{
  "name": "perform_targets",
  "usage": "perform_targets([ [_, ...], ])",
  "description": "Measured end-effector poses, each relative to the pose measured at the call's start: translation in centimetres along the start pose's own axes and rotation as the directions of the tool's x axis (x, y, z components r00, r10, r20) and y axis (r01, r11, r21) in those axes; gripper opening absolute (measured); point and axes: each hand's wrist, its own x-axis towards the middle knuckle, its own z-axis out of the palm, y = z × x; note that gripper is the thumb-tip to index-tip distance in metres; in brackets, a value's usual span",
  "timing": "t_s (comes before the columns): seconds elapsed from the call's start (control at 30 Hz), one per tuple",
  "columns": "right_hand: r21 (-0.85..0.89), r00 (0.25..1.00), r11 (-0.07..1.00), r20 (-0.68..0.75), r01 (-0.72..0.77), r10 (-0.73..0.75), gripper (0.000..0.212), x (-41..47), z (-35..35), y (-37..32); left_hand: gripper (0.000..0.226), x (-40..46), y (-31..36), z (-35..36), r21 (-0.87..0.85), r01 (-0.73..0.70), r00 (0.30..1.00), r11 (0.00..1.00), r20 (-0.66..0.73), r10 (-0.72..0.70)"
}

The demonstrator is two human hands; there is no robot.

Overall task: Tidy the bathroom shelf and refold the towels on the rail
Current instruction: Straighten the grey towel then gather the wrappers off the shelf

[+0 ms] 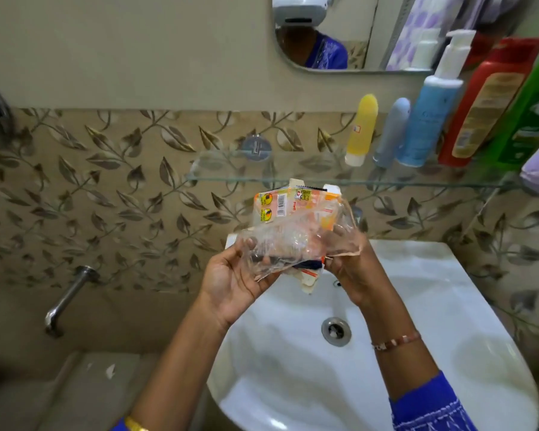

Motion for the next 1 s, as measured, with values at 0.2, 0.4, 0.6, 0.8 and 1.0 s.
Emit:
perform_targets([
  [0.2, -0.030, 0.995, 0.997, 0.067, -0.078, 0.080, 0.020, -1.5, 0.2, 3.4, 0.016, -3.2, -2.4, -3.3, -0.061, -0.015, 0.993, 0.998, -0.120, 0.008],
  [0.4, -0.020, 0.974, 0.988, 0.164, -0.152, 0.153, 0.022, -3.2, 2.5, 6.2, 0.017, -7.3, -2.3, -6.2, -0.069, -0.061, 0.991, 0.996, -0.120, 0.052],
  [0.6, -0.041, 0.955, 0.970, 0.167, -0.241, 0.244, 0.016, -5.1, 6.1, 8.2, 0.013, -11.7, -1.7, -10.9, -0.172, -0.117, 0.968, 0.978, -0.241, 0.074],
  [0.8, -0.084, 0.924, 0.943, 0.185, -0.323, 0.333, 0.013, -9.2, 12.1, 11.6, 0.029, -18.6, 0.0, -16.4, -0.208, -0.139, 0.936, 0.968, -0.347, 0.060],
  [1.0, -0.068, 0.882, 0.899, 0.174, -0.433, 0.438, 0.015, -15.5, 19.5, 16.4, 0.037, -26.2, 2.5, -23.9, -0.193, -0.123, 0.896, 0.973, -0.443, 0.026],
])
